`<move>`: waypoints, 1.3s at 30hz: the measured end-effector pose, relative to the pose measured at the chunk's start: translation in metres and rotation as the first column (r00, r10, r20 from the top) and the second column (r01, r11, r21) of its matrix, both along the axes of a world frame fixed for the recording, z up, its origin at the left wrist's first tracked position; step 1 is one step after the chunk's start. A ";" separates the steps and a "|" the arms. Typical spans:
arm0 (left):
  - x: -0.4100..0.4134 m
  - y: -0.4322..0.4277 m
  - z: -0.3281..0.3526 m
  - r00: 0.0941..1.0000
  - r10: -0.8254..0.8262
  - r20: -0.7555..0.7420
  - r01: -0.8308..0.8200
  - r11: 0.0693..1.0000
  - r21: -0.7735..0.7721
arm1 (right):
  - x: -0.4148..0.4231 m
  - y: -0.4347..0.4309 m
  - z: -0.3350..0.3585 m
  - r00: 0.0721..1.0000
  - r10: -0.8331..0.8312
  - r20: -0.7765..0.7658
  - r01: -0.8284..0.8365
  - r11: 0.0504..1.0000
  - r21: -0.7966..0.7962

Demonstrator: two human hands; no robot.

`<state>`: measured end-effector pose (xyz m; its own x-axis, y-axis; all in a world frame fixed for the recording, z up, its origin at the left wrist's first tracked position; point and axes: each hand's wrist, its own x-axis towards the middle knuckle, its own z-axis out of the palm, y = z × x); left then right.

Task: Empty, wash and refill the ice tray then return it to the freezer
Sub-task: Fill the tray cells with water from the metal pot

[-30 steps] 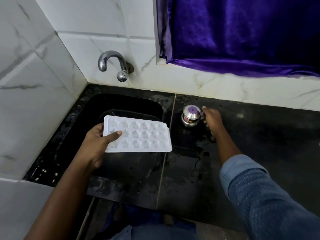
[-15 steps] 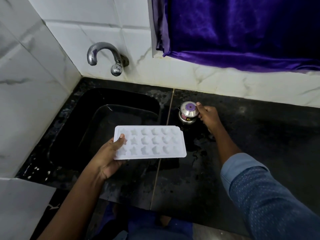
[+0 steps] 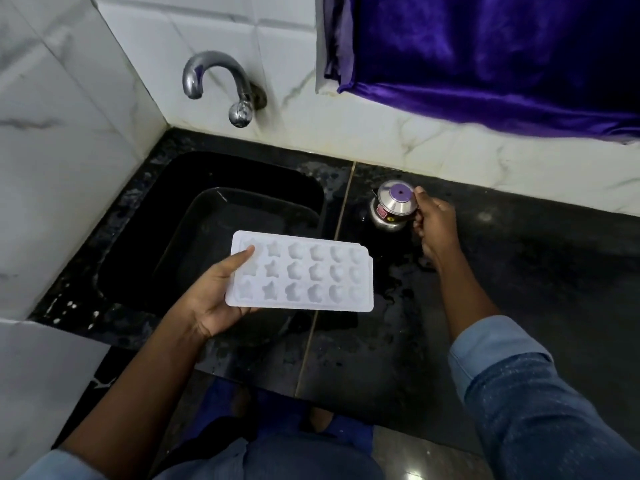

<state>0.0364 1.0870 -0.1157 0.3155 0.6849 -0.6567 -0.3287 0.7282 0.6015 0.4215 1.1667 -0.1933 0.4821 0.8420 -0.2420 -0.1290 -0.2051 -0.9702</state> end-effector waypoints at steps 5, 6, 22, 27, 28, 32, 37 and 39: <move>-0.009 0.000 0.010 0.995 0.023 0.100 -0.030 0.997 0.069 | 0.002 -0.026 0.065 0.998 -0.047 -0.029 0.051 0.989 0.136; -0.012 0.000 0.013 0.992 0.027 0.122 -0.036 0.997 0.071 | 0.002 -0.033 0.077 0.998 -0.050 -0.040 0.056 0.985 0.163; -0.046 -0.007 0.033 0.972 -0.043 0.232 0.024 0.996 0.083 | -0.050 -0.124 0.132 0.999 -0.002 -0.038 0.008 0.987 0.158; -0.052 -0.006 0.034 0.972 -0.084 0.218 0.068 0.995 0.077 | -0.067 -0.123 0.133 1.000 0.015 -0.008 -0.013 0.984 0.177; -0.053 -0.006 0.034 0.973 -0.084 0.217 0.070 0.995 0.075 | -0.069 -0.122 0.134 1.000 0.020 -0.001 -0.019 0.985 0.174; -0.057 -0.003 0.034 0.971 -0.076 0.225 0.063 0.996 0.061 | -0.074 -0.112 0.138 0.998 0.039 0.053 -0.048 0.984 0.172; -0.059 0.000 0.033 0.969 -0.083 0.234 0.072 0.996 0.054 | -0.079 -0.102 0.143 0.993 0.082 0.089 -0.096 0.981 0.170; -0.059 0.000 0.032 0.969 -0.087 0.233 0.076 0.996 0.054 | -0.081 -0.099 0.147 0.988 0.105 0.111 -0.122 0.979 0.166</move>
<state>-0.0224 1.0873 -0.0840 0.5133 0.6771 -0.5272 -0.4055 0.7328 0.5464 0.3401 1.0672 -0.0464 0.3956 0.9174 -0.0440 -0.0134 -0.0421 -0.9990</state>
